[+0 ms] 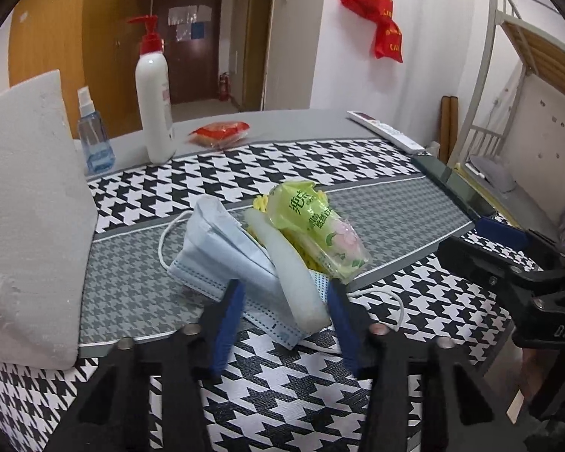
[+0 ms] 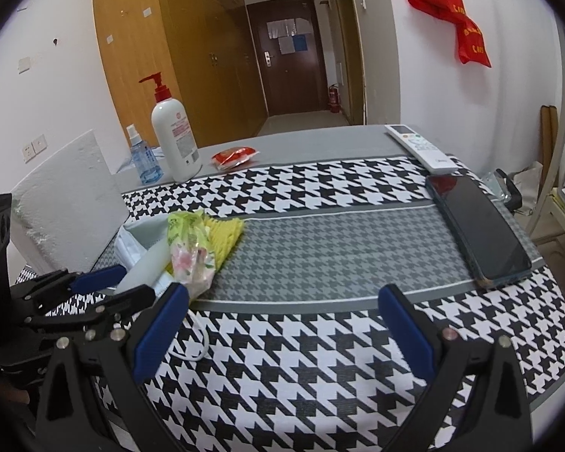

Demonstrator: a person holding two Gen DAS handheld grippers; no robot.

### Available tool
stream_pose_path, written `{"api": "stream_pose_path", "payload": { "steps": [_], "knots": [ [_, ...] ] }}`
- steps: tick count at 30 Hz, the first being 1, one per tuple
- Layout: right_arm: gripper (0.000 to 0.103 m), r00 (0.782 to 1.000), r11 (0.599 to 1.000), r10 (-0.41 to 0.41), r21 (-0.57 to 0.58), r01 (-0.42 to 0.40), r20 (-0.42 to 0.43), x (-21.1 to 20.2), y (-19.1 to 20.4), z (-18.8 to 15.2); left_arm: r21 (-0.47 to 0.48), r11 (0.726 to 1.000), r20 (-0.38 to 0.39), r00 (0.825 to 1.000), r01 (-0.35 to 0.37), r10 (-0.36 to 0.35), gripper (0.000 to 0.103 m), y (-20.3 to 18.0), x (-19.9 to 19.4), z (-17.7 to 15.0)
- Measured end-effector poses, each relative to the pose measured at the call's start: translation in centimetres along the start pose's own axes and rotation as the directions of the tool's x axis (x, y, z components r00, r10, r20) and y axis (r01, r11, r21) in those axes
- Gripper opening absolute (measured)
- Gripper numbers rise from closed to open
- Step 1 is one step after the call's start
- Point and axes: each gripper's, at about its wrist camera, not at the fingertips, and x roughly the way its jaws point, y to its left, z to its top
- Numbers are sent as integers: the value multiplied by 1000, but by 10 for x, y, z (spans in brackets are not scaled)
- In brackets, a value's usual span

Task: Organize soft objects
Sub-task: 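Close the left tool on the white curved tube beside the blue mask, then lift the white tube with the left tool while the right tool grasps the green snack packet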

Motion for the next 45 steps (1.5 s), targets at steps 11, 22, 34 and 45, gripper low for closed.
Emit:
{"api": "stream_pose_path", "payload": {
  "steps": [11, 22, 34, 45],
  "knots": [
    [102, 1000, 1000, 6, -13, -6, -1, 0, 5, 0, 9, 999, -17, 999, 37, -37, 14, -2, 2, -1],
    [102, 1000, 999, 11, -35, -11, 0, -2, 16, 3, 43, 997, 83, 994, 62, -65, 11, 5, -32, -3],
    [102, 999, 995, 47, -86, -49, -23, 11, 43, 8, 19, 999, 124, 992, 33, -35, 11, 27, -57, -13],
    [102, 997, 989, 74, -128, -78, -36, 27, 67, 17, 7, 1000, 142, 990, 16, -17, 11, 45, -66, -22]
  ]
}}
